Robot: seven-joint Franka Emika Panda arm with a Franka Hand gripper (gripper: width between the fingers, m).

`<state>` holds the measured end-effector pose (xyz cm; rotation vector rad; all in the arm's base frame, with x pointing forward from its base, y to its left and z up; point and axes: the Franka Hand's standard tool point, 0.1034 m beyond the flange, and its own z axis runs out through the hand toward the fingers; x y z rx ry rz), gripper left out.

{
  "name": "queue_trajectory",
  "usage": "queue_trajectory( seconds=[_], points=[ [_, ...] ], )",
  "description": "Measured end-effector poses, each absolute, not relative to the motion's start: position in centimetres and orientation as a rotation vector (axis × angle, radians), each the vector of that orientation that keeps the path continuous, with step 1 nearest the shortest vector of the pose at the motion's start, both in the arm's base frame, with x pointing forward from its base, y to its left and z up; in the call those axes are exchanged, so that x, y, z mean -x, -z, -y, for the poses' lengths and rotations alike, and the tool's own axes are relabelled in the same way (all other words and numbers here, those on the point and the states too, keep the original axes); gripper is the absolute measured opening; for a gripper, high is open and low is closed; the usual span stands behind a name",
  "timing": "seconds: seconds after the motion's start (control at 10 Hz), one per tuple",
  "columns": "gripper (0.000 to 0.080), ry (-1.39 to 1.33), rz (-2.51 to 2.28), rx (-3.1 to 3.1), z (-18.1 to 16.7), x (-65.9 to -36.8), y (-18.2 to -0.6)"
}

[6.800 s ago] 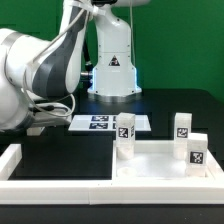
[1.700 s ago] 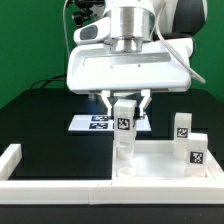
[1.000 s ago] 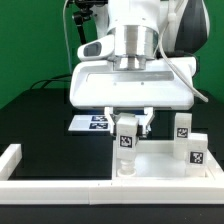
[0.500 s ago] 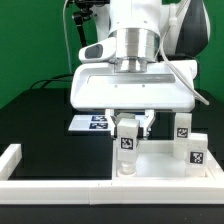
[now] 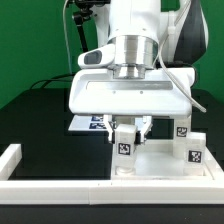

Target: Assemble square table

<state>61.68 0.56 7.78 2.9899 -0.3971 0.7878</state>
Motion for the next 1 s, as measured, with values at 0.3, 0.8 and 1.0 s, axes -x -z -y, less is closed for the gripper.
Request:
queue_trajectory(
  seconds=[0.3,0.8,1.0],
  points=[
    [0.0512,-0.787,0.397,-2.990,-0.56,-61.67,-7.76],
    [0.0649,-0.787,0.397,-2.990,-0.56,-61.66,-7.76],
    [0.0649,-0.787,0.397,-2.990,-0.56,-61.66,-7.76]
  ],
)
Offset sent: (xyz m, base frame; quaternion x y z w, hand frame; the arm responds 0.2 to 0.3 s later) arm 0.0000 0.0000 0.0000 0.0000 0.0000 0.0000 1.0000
